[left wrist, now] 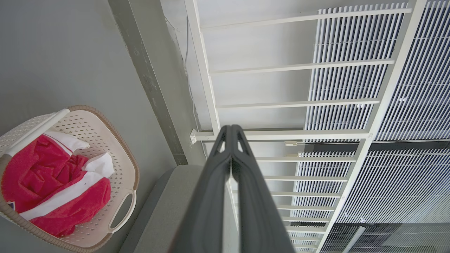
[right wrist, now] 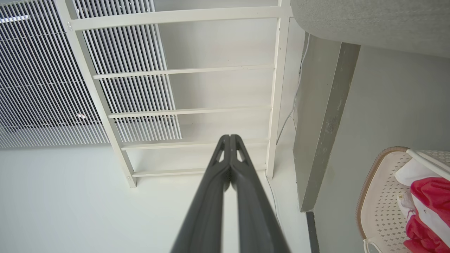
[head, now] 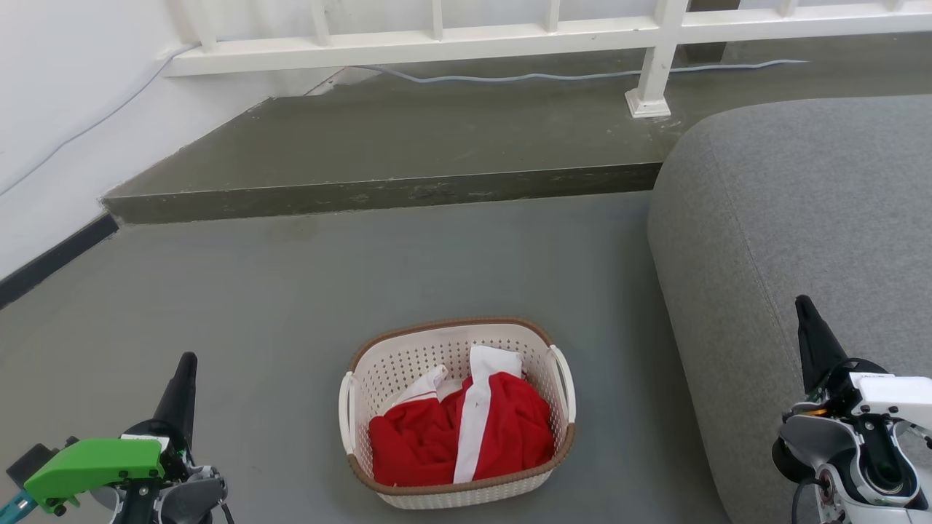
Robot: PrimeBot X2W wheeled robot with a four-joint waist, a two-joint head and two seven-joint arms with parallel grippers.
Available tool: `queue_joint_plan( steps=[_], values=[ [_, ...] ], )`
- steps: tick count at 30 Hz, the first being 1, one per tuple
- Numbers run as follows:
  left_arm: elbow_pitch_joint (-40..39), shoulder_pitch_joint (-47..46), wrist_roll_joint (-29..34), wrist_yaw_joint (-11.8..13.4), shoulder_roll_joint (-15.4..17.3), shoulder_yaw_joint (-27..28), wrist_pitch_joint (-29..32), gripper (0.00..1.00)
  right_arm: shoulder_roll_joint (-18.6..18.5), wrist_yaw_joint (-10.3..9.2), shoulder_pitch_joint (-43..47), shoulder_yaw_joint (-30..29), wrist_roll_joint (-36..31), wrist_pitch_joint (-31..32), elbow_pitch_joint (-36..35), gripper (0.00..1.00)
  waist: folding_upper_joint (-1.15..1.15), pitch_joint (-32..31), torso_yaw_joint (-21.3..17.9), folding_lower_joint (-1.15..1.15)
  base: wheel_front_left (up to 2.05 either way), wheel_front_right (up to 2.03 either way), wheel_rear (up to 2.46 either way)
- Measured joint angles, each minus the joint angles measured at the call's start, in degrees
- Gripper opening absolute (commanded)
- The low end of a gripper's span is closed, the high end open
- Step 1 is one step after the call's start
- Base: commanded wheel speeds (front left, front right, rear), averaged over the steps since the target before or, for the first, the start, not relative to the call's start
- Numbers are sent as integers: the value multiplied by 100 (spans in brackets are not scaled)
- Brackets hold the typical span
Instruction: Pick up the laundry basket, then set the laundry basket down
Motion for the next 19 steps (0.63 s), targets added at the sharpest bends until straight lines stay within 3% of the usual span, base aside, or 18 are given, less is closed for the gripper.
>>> queue_joint_plan(
  steps=[19],
  values=[
    [-1,0,0,0,0,0,0,0,1,0,-1,-7,0,0,-4,0,0,1,0,0,0,0,0]
  ],
)
